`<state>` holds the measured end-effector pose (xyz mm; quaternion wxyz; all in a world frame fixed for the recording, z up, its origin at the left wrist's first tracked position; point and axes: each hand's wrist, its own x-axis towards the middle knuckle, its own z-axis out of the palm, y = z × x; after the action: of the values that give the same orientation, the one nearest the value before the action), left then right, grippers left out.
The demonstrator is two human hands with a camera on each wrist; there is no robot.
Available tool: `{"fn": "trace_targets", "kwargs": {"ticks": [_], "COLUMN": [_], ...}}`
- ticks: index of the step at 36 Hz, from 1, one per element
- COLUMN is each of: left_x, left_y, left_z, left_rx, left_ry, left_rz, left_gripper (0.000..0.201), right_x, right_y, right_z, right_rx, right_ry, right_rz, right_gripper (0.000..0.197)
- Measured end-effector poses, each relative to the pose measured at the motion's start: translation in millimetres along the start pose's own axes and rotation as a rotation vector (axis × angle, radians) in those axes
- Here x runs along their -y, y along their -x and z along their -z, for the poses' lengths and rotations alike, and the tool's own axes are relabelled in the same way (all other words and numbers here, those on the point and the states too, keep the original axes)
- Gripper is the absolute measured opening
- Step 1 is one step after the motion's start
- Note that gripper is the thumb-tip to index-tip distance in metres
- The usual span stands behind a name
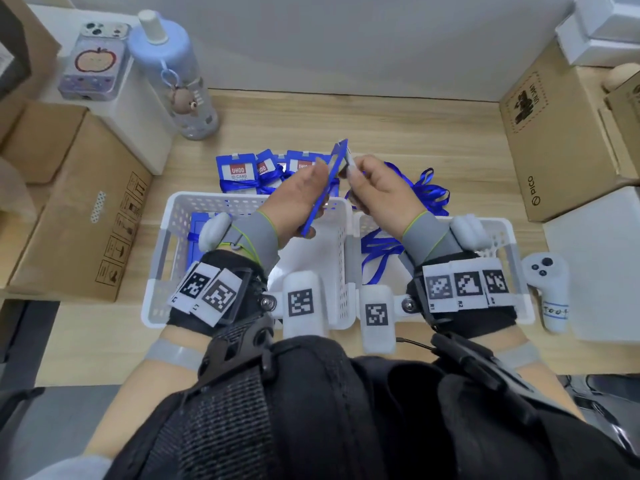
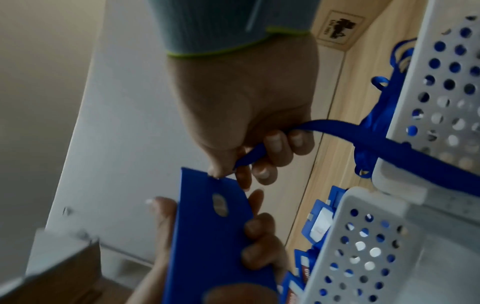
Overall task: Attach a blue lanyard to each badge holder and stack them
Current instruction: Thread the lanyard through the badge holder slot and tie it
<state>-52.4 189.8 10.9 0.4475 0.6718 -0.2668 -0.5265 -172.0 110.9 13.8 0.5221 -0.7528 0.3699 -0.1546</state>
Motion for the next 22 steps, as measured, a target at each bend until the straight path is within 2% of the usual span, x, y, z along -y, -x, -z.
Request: {"fn": "trace_targets", "kwargs": {"ticks": [2, 6, 10, 14, 17, 22], "left_x": [1, 3, 4, 3, 1, -1], "left_y": [-2, -6, -10, -14, -12, -5], "left_z": [0, 7, 11, 14, 11, 7], "left_rx": [-0.052, -0.106, -0.247, -0.298, -0.259, 0.008], "left_ry": [-0.008, -0.079, -0.307, -0.573, -0.75, -0.805], "left_rz": [-0.006, -0.079, -0.145, -0.171, -0.217, -0.344], "left_gripper": [0.034, 0.014, 0.026, 0.042, 0.03, 0.028], "right_x": [-1, 5, 16, 23, 26, 27], "right_y": [0, 6, 11, 12, 11, 4], "right_z": [-4, -7, -5, -1, 1, 11], "right_rx": [0.056, 0.23, 0.354, 0.371, 0.357, 0.197], "right_ry": [0.162, 0.432, 0.58, 0.621, 0.633, 0.657], "right_rz": [-0.009, -0.054, -0.015, 0.029, 0.096, 0.134], "right_gripper": [0.016, 0.026, 0.029, 0.025, 0.017, 0.012]}}
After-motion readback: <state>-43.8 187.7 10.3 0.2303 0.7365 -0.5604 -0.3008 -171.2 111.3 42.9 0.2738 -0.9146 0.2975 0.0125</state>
